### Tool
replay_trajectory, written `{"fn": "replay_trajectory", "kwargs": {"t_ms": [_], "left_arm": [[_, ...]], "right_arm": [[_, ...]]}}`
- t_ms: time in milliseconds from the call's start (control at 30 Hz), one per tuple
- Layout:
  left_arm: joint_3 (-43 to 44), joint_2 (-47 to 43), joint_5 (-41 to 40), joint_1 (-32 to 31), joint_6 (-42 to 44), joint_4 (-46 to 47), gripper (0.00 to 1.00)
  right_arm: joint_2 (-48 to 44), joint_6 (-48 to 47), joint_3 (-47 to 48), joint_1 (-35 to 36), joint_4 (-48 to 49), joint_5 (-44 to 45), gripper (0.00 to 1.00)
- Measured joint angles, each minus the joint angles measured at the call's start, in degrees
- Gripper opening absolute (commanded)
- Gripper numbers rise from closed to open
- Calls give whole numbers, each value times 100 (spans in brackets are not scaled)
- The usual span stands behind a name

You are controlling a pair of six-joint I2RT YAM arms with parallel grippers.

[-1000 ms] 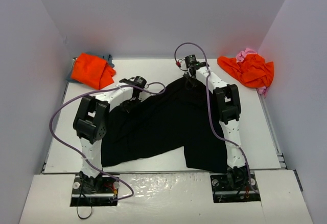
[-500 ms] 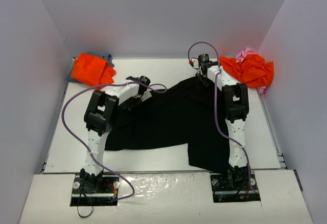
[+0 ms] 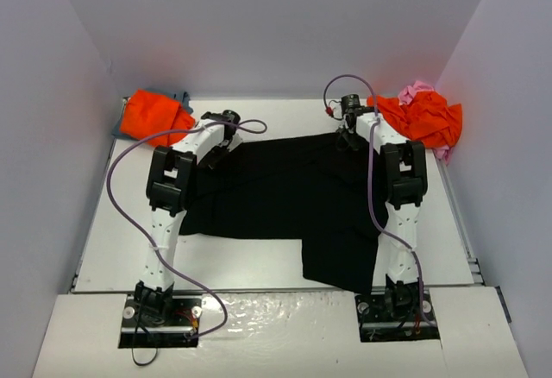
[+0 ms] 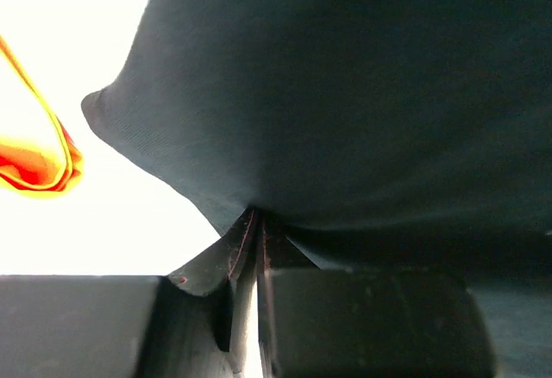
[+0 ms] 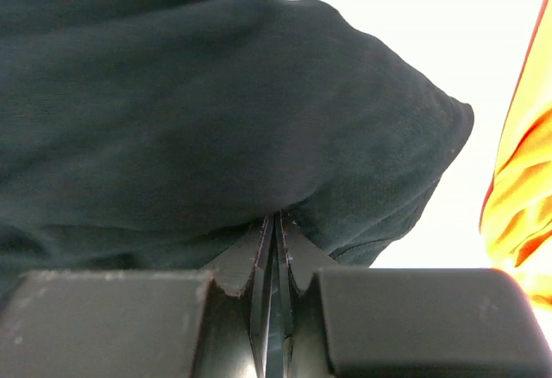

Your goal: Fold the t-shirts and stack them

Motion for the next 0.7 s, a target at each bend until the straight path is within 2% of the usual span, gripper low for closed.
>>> {"fn": "replay_trajectory", "kwargs": {"t_ms": [133,233,267,400,600,667,700], "left_arm": [[-69,-28,36,382,-66,98,0],[-264,-160,86,539,-98,248,0],[-301,-184,86,549,-106,283,0],[-408,-255,97,541,-108,386,0],[-421,-387,277,528,-150,470,0],[-419,-531,319,505,-175,553,13],[-417,-625,321,494,-188,596,24]], "right_arm": [[-72,-10,-62,-208,-97,-72,3],[-99,-15,-86,-429,-202,-99,9],[-110,-15,-86,-490,-235,-101,15],[-117,23,-59,-651,-362,-122,16],[-97,177,347,-623,-570,-146,26],[-93,239,634,-592,-571,-148,28],[-95,266,775,-589,-544,-151,33]]}}
